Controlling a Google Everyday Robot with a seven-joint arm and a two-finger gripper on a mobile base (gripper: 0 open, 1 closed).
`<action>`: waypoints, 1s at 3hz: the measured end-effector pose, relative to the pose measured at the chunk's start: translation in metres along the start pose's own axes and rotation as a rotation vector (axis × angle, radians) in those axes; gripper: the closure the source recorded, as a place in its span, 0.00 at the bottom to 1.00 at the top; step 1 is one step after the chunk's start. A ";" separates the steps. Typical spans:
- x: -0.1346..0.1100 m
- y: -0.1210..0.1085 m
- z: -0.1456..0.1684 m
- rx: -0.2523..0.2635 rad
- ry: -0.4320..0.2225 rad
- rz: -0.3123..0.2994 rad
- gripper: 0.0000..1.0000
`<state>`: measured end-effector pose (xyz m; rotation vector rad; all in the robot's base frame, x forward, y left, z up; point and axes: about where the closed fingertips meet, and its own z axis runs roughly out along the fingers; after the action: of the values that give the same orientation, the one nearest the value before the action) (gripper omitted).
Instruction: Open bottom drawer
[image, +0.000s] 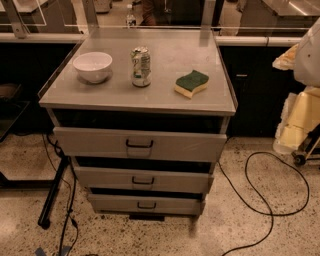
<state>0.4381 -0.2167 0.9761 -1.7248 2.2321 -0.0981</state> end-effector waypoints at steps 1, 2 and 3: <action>0.000 0.001 0.000 0.009 -0.014 0.003 0.00; -0.009 0.013 0.007 0.027 -0.040 -0.017 0.00; -0.022 0.035 0.052 -0.010 -0.043 -0.043 0.00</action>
Offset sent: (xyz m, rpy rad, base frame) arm -0.0228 0.0426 -0.0815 0.0344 -0.0049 0.0687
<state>0.4257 -0.1789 0.9228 -1.7634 2.1697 -0.0588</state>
